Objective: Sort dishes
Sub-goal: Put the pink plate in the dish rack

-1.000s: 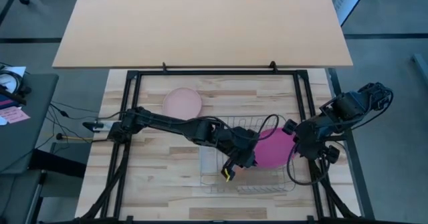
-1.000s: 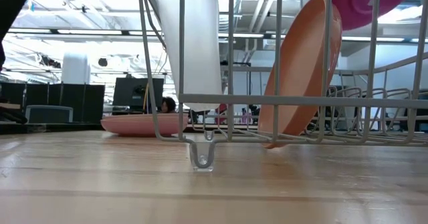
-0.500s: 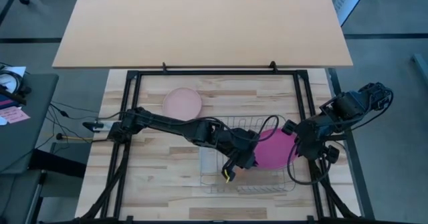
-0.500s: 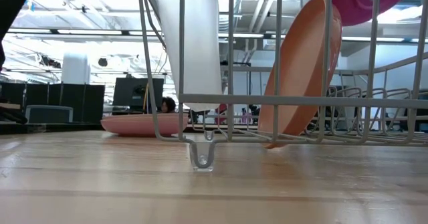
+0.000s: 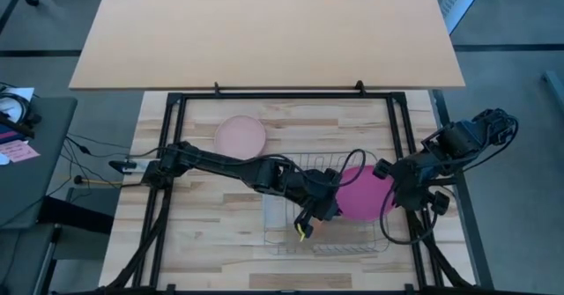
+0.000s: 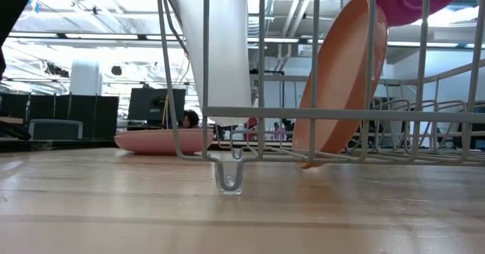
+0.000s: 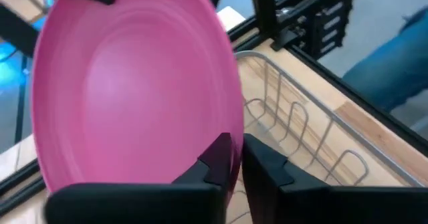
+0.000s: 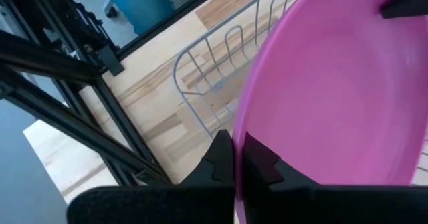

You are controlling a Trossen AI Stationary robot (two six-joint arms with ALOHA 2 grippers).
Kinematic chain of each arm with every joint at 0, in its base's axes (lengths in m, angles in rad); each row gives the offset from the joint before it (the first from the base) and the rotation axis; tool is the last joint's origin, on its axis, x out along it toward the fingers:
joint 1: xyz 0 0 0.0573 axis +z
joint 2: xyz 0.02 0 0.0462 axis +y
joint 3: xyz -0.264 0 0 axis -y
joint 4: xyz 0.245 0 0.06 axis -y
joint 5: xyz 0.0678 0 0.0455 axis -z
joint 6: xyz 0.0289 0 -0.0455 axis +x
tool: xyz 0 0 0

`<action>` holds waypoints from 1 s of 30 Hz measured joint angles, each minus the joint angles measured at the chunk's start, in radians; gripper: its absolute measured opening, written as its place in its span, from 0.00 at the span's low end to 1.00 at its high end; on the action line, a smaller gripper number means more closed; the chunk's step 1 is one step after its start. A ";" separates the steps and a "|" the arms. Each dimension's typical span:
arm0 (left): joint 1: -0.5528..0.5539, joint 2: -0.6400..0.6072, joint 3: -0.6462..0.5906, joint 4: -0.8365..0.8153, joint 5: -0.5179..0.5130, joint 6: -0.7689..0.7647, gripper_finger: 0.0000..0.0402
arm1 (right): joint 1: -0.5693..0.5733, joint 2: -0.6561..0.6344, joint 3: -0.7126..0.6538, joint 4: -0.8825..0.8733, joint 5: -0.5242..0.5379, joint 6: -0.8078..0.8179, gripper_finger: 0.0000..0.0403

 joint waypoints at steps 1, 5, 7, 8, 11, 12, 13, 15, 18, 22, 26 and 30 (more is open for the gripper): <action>0.001 0.000 0.000 0.005 -0.001 -0.020 0.11 | 0.000 0.000 0.000 -0.005 0.000 -0.001 0.01; -0.011 0.000 0.000 0.030 0.003 -0.090 0.28 | 0.000 0.000 0.000 -0.015 0.000 -0.002 0.01; -0.024 -0.002 0.000 0.032 0.004 -0.102 0.38 | 0.000 0.000 0.000 -0.015 0.000 -0.002 0.00; -0.030 -0.006 0.000 0.030 0.007 -0.103 0.42 | 0.000 0.000 0.000 -0.015 0.000 -0.003 0.00; -0.047 -0.031 0.000 0.027 0.003 -0.127 0.52 | 0.001 0.000 0.000 -0.015 -0.003 -0.019 0.00; -0.053 -0.047 0.000 0.018 -0.012 -0.139 0.55 | 0.004 0.000 0.000 -0.015 -0.007 -0.027 0.00; -0.058 -0.062 0.000 0.014 -0.026 -0.153 0.56 | 0.007 0.000 0.000 -0.015 -0.012 -0.037 0.00; -0.073 -0.101 0.000 -0.007 -0.091 -0.183 0.58 | 0.013 0.000 0.000 -0.015 -0.016 -0.060 0.00; -0.103 -0.155 0.000 -0.044 -0.240 -0.230 0.59 | 0.012 0.000 0.000 -0.015 -0.017 -0.093 0.00; -0.135 -0.222 0.000 -0.097 -0.488 -0.245 0.57 | -0.016 0.000 0.000 -0.016 -0.017 -0.121 0.00; -0.138 -0.261 0.000 -0.142 -0.642 -0.301 0.56 | -0.086 0.000 0.000 -0.016 -0.017 -0.223 0.00; -0.134 -0.263 0.000 -0.218 -0.695 -0.390 0.56 | -0.167 0.020 0.011 -0.015 0.037 -0.334 0.00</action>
